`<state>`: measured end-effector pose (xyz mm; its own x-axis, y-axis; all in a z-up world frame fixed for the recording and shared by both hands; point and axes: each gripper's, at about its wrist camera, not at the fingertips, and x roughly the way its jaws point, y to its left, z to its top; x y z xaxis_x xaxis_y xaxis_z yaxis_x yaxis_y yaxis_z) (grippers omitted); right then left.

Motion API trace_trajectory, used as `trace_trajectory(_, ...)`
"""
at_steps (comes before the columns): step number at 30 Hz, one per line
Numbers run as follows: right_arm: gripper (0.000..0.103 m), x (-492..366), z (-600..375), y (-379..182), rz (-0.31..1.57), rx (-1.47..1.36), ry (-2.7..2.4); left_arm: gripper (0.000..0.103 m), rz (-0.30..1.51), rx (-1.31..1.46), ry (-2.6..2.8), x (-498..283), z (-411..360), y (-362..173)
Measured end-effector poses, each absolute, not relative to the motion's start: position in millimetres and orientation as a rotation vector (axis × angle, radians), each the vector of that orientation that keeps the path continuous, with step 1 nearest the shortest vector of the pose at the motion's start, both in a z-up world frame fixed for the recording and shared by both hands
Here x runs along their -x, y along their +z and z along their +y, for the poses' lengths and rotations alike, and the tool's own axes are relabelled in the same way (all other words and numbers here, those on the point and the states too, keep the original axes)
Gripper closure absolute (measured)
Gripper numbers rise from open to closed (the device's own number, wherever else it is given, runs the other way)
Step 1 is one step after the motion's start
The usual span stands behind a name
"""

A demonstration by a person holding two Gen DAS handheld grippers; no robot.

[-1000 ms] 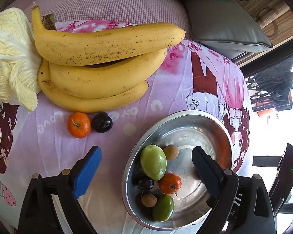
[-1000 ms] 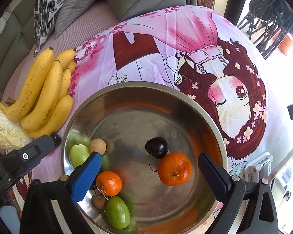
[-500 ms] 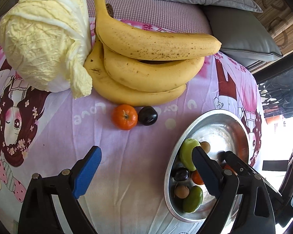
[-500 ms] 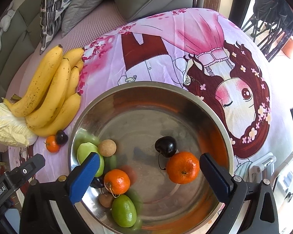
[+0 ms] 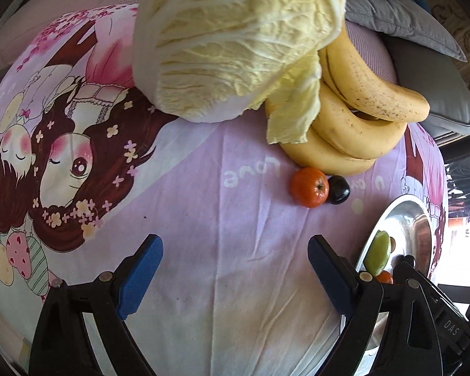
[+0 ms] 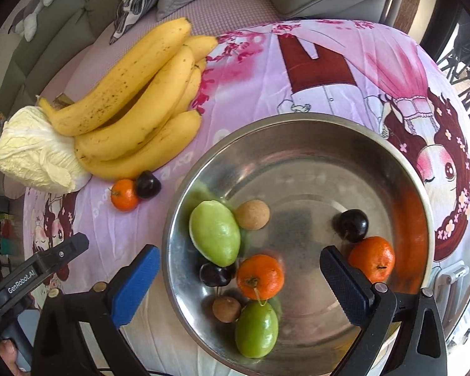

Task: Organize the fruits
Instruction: 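Withdraw both open tools from the bowl toward the remaining tangerine and cherry, then close the right tool around the dark cherry while the left tool approaches the tangerine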

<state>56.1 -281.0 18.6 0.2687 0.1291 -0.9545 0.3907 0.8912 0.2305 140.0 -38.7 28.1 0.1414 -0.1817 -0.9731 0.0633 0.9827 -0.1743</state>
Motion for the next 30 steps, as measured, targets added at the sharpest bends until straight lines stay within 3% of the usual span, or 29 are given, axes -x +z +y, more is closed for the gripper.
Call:
trace_trajectory(16,0.0,-87,-203,4,1.349,-0.402,-0.032,0.009,1.392,0.159,-0.103,-147,32,37)
trace_trajectory(30,0.0,-91,-220,16,1.27,-0.492,0.0,0.009,1.387,0.135,-0.159,-150,11,36)
